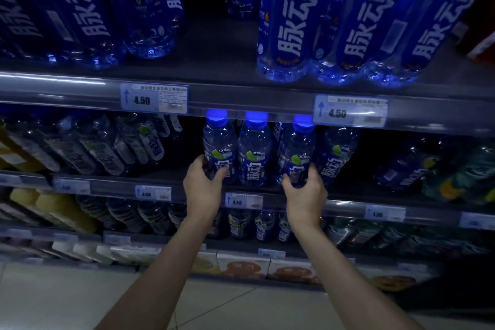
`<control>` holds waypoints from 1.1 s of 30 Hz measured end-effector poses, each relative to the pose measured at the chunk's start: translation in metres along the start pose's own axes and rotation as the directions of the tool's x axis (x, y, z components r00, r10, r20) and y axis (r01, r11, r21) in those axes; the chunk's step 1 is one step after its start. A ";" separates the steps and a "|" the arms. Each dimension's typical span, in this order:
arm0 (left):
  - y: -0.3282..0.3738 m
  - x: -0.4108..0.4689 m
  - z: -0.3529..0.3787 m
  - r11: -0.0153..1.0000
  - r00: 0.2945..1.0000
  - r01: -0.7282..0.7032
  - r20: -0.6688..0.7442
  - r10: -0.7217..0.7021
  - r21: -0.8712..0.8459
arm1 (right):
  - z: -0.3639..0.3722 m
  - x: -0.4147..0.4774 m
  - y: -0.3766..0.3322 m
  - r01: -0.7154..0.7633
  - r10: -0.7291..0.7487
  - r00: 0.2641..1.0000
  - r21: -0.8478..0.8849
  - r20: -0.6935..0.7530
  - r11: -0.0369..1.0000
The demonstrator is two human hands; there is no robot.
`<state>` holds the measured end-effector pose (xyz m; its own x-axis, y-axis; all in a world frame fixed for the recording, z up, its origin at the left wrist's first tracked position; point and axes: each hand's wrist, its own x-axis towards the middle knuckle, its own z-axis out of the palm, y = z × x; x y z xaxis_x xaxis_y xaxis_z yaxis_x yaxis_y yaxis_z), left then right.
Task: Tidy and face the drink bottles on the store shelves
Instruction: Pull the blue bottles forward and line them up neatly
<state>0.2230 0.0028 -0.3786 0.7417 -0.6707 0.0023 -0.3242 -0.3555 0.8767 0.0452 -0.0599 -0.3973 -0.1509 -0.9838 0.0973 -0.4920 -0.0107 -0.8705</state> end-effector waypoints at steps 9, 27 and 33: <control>0.003 0.000 -0.002 1.000 1.000 0.012 -0.018 -0.012 0.005 | 0.006 -0.004 -0.007 0.045 -0.044 0.998 -0.003 0.053 0.999; -0.024 -0.058 0.058 0.961 0.976 0.154 0.115 -0.184 0.228 | -0.050 0.054 0.040 -0.039 0.036 0.989 -0.015 -0.147 0.999; -0.029 -0.065 0.078 0.933 0.980 0.139 0.091 -0.179 0.332 | -0.045 0.062 0.045 0.017 -0.013 0.991 0.026 -0.136 1.000</control>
<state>0.1385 0.0056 -0.4416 0.7310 -0.6529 -0.1985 -0.3939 -0.6412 0.6585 -0.0245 -0.1133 -0.4085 -0.2594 -0.9500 0.1737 -0.4720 -0.0322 -0.8810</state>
